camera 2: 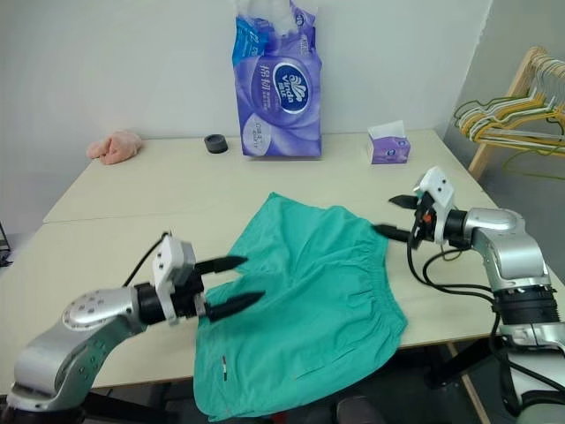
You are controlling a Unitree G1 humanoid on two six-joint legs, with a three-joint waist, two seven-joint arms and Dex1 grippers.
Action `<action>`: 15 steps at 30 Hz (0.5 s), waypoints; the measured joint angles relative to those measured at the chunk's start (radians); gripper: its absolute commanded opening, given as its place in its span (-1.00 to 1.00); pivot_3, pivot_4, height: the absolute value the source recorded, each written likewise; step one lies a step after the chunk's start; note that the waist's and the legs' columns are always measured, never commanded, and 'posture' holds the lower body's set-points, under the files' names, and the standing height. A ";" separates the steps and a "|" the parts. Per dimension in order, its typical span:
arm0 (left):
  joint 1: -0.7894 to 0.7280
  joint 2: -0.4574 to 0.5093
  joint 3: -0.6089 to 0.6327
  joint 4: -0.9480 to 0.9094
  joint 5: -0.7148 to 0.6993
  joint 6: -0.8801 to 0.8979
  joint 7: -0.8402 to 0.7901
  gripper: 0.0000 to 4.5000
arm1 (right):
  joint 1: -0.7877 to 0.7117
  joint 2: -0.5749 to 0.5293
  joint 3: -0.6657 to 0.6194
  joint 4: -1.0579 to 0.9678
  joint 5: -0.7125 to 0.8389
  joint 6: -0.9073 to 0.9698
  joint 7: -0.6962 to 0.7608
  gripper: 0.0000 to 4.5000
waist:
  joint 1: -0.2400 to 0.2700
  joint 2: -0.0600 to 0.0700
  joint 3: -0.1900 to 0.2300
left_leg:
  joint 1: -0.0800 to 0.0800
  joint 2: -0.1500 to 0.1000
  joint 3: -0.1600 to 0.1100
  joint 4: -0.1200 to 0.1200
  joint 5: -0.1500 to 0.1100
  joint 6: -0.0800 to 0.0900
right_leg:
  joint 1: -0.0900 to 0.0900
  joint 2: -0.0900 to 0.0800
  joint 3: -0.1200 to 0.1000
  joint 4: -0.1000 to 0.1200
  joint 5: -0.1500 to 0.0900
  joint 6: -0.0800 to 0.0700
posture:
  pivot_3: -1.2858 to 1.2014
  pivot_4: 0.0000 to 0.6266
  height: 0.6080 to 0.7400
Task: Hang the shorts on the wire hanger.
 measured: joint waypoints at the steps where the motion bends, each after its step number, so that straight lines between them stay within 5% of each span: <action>1: -0.019 0.001 -0.001 -0.001 0.001 0.003 0.006 0.98 | -0.014 0.008 -0.004 0.057 -0.027 0.001 -0.072 1.00 | -0.001 0.000 0.000 | 0.000 0.000 0.001 -0.001 0.000 0.000 | -0.001 0.000 0.001 0.000 0.000 0.000 | -0.11 -0.89 1.00; 6: -0.120 0.010 -0.024 0.026 0.039 0.014 0.041 0.98 | -0.117 0.043 -0.040 0.399 -0.167 -0.049 -0.421 1.00 | -0.005 0.002 0.001 | -0.002 -0.001 0.002 -0.001 0.000 0.000 | -0.003 0.000 0.002 0.001 0.000 0.000 | -0.11 -0.89 1.00; 15: -0.203 0.048 -0.043 0.072 0.044 0.017 -0.007 0.98 | -0.269 0.087 -0.032 0.839 -0.259 -0.198 -0.583 1.00 | -0.037 0.003 0.001 | -0.001 0.000 0.001 -0.001 0.000 0.000 | -0.002 0.001 0.002 0.001 0.000 0.000 | -0.11 -0.89 1.00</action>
